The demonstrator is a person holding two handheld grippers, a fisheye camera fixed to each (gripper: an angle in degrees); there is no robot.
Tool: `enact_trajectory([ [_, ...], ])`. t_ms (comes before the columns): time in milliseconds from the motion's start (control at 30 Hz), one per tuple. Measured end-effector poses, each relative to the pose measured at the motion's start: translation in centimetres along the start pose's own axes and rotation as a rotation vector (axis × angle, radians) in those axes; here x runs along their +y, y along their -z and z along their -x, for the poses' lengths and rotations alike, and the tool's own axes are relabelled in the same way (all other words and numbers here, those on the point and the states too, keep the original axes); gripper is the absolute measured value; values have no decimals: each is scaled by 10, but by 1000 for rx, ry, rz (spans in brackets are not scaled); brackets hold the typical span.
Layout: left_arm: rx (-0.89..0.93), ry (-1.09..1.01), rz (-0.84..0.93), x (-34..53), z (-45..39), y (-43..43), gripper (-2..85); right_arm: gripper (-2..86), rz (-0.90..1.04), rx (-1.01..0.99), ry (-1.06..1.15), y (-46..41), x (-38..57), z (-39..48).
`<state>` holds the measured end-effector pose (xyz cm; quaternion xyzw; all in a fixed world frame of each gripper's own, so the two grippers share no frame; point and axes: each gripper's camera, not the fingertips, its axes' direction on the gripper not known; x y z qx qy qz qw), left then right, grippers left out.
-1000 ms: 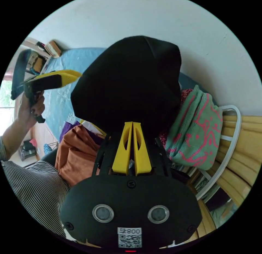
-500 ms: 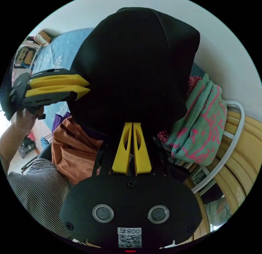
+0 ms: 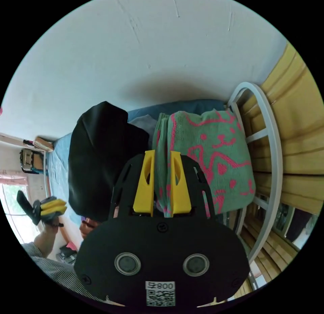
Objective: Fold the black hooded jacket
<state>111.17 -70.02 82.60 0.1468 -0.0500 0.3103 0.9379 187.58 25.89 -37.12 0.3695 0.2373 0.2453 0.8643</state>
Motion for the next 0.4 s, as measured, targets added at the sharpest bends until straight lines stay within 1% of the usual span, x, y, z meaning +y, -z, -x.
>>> enact_trajectory([
  [133,29,21,17,13,-5,14,26,97,-2,79,-8,-27,-27,-28],
  [233,59,66,41,25,-4,23,21,96,48,142,-22,-59,-43,-60],
  [267,68,83,50,31,-3,27,18,94,72,148,-25,-71,-46,-76],
  [400,109,122,68,46,-5,46,10,78,43,106,-47,-74,-48,-130],
])
